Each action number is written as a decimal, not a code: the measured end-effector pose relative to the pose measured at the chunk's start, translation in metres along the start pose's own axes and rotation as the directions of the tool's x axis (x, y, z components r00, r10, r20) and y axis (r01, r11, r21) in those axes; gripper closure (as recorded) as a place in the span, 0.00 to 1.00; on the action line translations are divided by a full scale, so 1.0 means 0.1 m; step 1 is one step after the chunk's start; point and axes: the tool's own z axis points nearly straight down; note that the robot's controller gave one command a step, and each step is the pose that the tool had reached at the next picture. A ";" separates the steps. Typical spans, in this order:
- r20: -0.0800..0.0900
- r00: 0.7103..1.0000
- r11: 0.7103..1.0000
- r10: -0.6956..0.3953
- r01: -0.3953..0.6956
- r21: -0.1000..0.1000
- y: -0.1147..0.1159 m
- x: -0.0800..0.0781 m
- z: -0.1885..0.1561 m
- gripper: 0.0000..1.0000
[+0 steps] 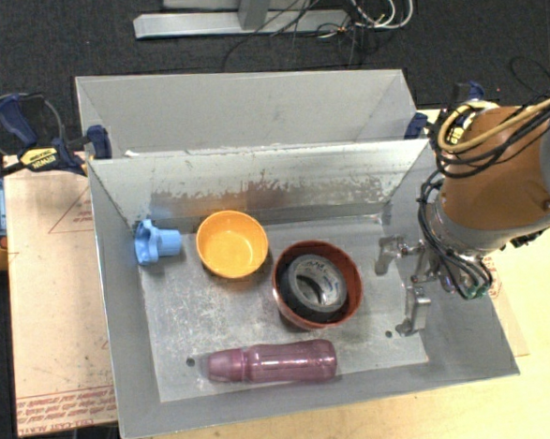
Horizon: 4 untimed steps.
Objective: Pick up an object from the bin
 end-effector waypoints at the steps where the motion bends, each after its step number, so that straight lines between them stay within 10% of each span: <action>1: 0.000 1.000 1.000 0.000 0.000 0.000 0.00 0.00 0.00 1.00; 3: 0.004 0.999 1.000 -0.032 0.031 0.003 0.13 0.06 0.13 1.00; 4: 0.008 0.986 0.986 -0.168 0.168 0.004 -0.02 -0.03 0.01 0.00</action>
Offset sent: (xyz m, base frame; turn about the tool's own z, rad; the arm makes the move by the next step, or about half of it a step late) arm 0.0000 0.0000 0.0000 0.0000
